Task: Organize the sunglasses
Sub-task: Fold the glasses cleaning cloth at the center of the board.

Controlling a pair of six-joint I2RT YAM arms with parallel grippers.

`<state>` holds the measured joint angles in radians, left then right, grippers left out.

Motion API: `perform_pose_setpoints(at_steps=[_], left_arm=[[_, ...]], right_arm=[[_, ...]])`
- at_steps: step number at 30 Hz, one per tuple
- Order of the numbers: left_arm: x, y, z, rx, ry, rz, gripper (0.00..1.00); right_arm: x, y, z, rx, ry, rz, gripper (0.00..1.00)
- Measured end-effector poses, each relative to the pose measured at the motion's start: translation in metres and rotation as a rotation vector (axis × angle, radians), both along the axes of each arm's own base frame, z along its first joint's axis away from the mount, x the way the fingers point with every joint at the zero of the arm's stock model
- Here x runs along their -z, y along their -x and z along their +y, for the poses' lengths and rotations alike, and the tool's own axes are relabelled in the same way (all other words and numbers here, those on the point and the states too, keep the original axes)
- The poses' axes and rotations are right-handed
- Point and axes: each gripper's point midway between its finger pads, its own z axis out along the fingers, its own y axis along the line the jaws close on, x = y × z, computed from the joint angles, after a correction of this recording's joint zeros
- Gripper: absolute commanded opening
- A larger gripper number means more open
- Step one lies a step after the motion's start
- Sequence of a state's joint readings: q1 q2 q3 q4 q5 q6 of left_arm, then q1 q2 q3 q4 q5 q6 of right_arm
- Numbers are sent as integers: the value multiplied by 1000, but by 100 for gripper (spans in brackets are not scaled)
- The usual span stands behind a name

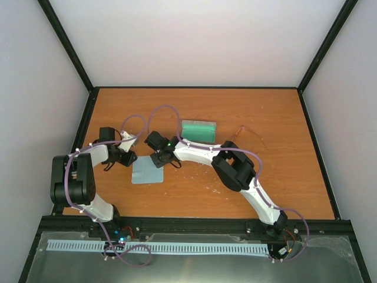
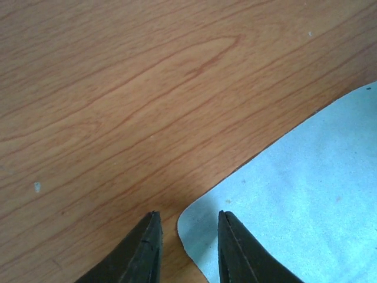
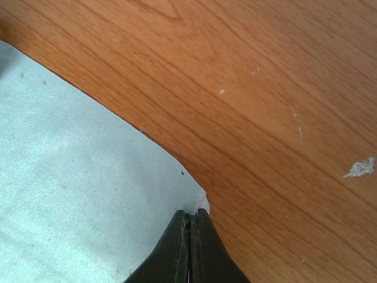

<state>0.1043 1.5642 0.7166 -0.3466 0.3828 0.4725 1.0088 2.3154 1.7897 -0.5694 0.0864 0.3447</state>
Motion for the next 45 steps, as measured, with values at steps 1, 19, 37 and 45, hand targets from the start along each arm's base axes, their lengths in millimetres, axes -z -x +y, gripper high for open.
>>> perform_pose_setpoints(at_steps=[1,19,37,45], left_arm=[[0,0,0,0,-2,-1,24],[1,17,-9,-9,35,11,1],[-12,-6,-8,-13,45,-18,1],[-9,-17,-15,3,92,2,1]], right_arm=[[0,0,0,0,-1,0,3],[0,3,3,-6,-27,9,3],[-1,4,-4,-13,-45,-4,3],[-2,-11,-21,21,-53,-7,3]])
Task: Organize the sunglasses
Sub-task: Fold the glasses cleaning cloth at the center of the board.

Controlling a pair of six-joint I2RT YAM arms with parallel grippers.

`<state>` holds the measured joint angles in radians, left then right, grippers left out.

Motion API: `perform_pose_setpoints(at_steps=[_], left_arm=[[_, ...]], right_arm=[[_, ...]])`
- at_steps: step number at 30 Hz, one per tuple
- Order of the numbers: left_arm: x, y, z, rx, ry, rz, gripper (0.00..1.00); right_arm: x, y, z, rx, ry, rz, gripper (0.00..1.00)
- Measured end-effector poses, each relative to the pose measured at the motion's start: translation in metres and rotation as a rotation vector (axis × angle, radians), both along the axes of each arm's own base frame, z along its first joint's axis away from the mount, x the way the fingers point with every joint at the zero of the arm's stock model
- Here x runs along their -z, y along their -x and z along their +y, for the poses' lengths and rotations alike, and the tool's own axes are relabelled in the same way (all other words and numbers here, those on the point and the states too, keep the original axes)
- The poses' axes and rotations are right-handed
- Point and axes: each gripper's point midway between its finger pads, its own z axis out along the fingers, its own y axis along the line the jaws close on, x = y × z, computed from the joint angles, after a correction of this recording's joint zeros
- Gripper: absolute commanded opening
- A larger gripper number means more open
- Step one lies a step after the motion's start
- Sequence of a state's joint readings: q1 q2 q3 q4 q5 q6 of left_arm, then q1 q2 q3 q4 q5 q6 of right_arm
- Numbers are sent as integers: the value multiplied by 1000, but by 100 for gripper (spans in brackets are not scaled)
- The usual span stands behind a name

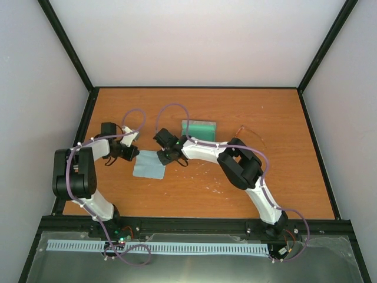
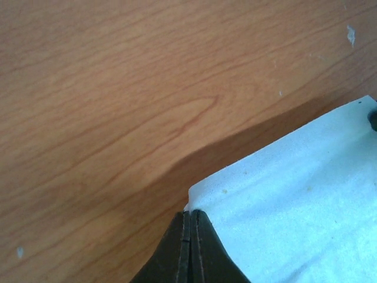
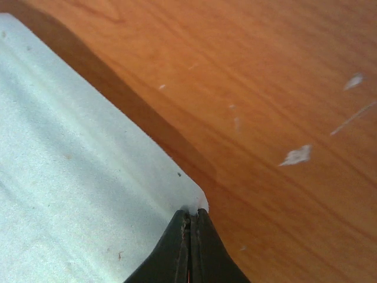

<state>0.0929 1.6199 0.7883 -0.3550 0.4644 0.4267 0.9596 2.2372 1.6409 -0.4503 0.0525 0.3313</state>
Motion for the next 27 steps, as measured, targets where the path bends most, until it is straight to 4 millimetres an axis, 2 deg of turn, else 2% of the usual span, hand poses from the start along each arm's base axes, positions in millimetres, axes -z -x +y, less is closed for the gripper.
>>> perform_pose_setpoints(at_steps=[6,15,20,27], left_arm=[[0,-15,-5,15,29,2,1],[-13,-43,-9,19,67,-29,1],[-21,-49,-12,29,88,-48,0],[-25,-40,-15,35,102,-42,1]], right_arm=[[-2,-21,-12,19,-5,-16,3],[-14,-41,-14,8,-33,-44,3],[-15,-42,-13,-22,-42,-45,3],[-15,-32,-12,-68,-69,-21,3]])
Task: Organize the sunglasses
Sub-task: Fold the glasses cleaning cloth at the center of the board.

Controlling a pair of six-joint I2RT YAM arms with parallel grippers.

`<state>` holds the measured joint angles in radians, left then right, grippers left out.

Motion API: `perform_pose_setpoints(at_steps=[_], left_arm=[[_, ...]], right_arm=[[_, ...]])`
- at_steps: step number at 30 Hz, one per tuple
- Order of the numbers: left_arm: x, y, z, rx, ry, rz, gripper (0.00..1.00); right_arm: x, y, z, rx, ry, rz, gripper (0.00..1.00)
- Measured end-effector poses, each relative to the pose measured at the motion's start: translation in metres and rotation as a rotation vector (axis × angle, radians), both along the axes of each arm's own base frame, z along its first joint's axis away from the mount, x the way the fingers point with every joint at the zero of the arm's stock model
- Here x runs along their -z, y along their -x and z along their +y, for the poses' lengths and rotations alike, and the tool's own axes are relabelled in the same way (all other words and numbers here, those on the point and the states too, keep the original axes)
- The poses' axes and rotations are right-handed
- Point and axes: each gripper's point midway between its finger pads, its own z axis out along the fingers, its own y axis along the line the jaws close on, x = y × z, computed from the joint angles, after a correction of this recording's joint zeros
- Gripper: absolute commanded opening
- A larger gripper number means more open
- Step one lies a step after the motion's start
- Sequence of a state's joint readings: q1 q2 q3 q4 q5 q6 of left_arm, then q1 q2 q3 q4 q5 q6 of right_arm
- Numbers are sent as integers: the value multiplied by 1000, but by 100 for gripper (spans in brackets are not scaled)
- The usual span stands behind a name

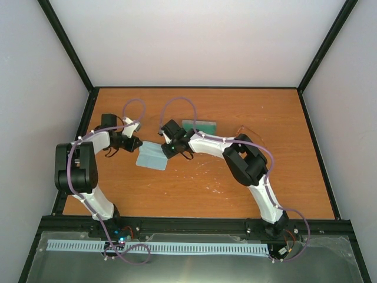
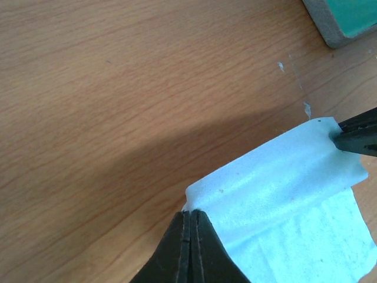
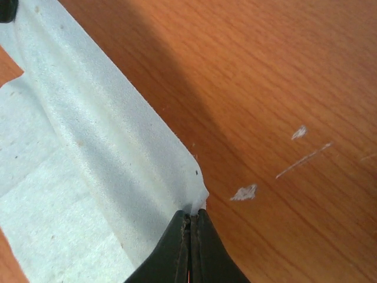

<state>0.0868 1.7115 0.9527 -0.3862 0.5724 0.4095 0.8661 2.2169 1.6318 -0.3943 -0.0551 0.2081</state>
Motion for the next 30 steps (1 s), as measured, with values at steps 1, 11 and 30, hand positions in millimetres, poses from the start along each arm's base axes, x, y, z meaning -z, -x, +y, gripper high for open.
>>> perform_pose_setpoints(at_steps=[1,11,30], left_arm=[[0,3,0,0,0,2,1],[7,23,-2,4,1,33,1],[5,40,-6,25,13,27,7]], right_arm=[[0,3,0,-8,-5,6,3],[-11,19,-2,-49,-48,20,3],[11,51,4,-115,-65,72,5]])
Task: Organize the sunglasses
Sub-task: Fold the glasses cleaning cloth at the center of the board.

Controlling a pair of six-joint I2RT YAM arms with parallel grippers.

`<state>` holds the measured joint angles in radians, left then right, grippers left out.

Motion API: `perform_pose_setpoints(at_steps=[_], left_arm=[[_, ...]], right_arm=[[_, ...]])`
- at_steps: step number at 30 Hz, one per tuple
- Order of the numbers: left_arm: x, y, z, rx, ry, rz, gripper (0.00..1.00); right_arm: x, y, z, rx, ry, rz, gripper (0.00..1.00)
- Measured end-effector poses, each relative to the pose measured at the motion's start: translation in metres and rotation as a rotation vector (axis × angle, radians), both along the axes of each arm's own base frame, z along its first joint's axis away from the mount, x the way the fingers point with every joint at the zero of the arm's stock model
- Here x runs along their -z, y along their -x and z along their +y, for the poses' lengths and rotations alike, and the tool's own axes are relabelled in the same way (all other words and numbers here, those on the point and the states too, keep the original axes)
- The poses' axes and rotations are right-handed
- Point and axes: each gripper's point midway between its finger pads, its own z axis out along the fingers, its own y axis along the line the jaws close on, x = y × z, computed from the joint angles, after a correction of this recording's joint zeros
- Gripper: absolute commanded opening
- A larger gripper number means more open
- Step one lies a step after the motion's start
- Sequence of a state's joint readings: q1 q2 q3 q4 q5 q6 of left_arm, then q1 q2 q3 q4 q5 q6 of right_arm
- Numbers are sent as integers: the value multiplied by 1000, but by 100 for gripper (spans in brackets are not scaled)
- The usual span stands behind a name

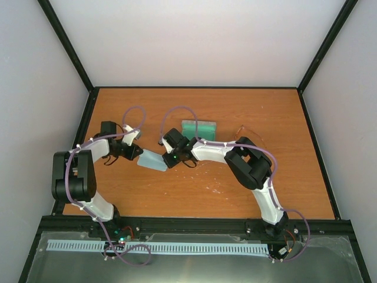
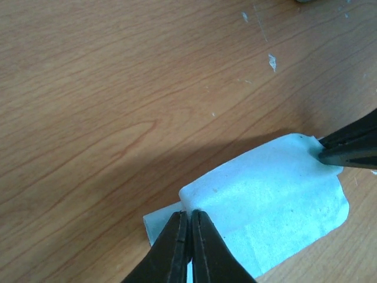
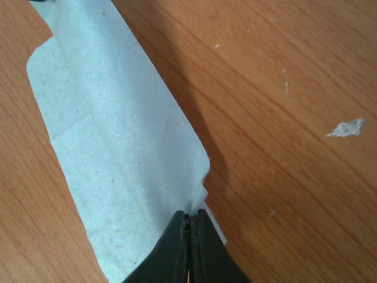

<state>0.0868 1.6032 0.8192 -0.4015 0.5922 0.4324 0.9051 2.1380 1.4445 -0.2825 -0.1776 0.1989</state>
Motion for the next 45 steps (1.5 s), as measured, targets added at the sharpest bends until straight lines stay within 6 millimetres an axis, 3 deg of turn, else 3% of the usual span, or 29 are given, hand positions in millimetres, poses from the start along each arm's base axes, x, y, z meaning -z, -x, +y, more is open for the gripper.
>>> perform_pose_setpoints(at_steps=[11,22,29,35,45], left_arm=[[9,18,-4,22,14,29,12],[6,24,-5,34,8,15,14],[7,29,-5,46,3,13,17],[4,31,-5,61,-8,-4,28],[4,42,-5,76,-19,-6,29]], right_arm=[[-5,10,1,-19,-55,20,13],[-17,20,5,-47,-122,34,19],[-7,28,0,-56,-116,63,21],[-3,32,-2,-60,-113,77,25],[-5,43,0,-83,-129,83,27]])
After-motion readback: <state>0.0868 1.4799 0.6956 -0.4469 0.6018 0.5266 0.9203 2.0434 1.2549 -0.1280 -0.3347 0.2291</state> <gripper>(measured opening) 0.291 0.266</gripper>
